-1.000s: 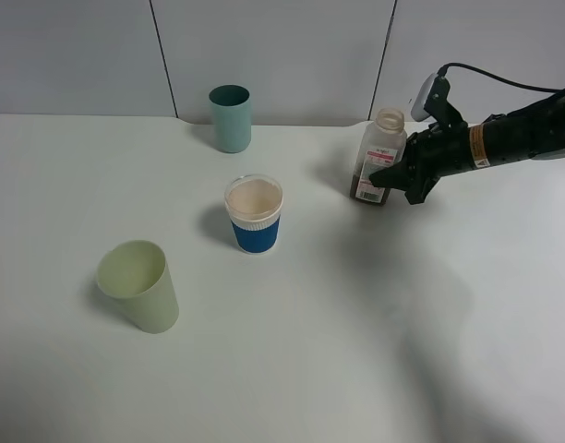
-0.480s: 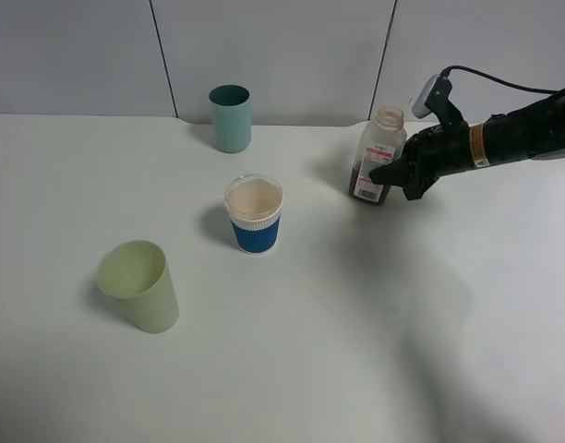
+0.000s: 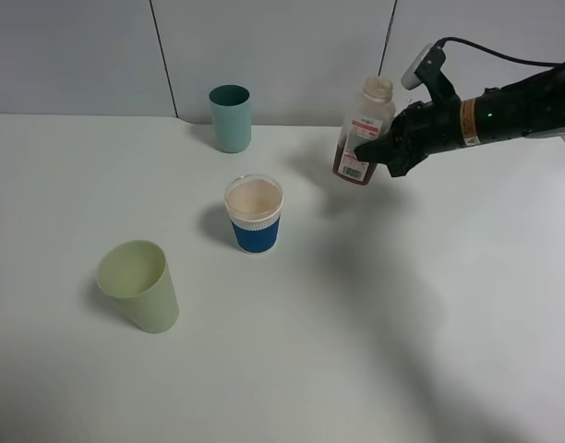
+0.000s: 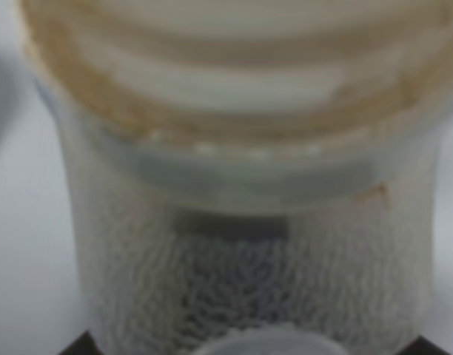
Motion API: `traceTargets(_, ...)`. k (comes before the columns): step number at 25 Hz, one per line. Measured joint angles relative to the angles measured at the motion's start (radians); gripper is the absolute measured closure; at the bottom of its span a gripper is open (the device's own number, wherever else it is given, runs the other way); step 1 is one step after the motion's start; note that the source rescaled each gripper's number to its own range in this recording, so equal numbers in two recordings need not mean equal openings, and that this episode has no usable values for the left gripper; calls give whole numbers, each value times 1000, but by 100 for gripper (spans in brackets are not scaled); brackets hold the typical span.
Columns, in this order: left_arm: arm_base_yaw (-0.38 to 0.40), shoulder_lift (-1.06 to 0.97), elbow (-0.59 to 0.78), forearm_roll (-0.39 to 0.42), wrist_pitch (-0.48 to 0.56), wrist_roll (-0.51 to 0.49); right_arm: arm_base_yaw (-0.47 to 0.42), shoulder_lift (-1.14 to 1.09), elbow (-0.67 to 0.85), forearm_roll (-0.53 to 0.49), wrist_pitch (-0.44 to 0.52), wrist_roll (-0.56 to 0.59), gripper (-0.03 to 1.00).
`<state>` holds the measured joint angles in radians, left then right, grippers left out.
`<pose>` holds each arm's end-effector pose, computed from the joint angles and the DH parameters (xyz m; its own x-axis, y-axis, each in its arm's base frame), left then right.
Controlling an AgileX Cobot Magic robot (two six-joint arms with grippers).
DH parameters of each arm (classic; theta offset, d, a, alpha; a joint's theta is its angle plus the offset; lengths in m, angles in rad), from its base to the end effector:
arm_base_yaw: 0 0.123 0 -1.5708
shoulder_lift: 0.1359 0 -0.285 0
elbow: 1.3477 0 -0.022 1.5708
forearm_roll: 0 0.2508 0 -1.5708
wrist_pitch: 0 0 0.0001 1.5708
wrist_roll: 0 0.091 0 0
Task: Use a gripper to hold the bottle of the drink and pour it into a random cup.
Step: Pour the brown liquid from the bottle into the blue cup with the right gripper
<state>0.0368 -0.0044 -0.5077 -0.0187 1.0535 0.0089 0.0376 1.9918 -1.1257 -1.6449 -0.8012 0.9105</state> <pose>-0.0061 -0.0017 0.2800 -0.4384 -0.0165 -0.8986 -0.0223 0.9997 -0.0074 0.3836 0.0796 0.1564 -0.1993 -0.4919 -0.8475 -0.8803 0.4699 -0.0658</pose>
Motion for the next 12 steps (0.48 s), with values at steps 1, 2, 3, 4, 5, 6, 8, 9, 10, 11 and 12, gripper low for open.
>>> traceTargets(1,0,0,0,0,0,0,14,-13,0,-7,22,11,97)
traceTargets(2,0,0,0,0,0,0,30,-23,0,-10,39,20,97)
traceTargets(3,0,0,0,0,0,0,44,-32,0,-10,57,28,97)
traceTargets(4,0,0,0,0,0,0,54,-40,0,-10,71,33,97)
traceTargets(5,0,0,0,0,0,0,67,-49,0,-5,75,34,97)
traceTargets(6,0,0,0,0,0,0,78,-57,0,0,80,37,97)
traceTargets(8,0,0,0,0,0,0,102,-75,0,11,101,52,97)
traceTargets(9,0,0,0,0,0,0,115,-85,0,14,120,65,97)
traceTargets(10,0,0,0,0,0,0,129,-94,0,15,151,87,97)
traceTargets(11,0,0,0,0,0,0,145,-104,0,16,188,110,97)
traceTargets(12,0,0,0,0,0,0,157,-111,0,16,219,129,97)
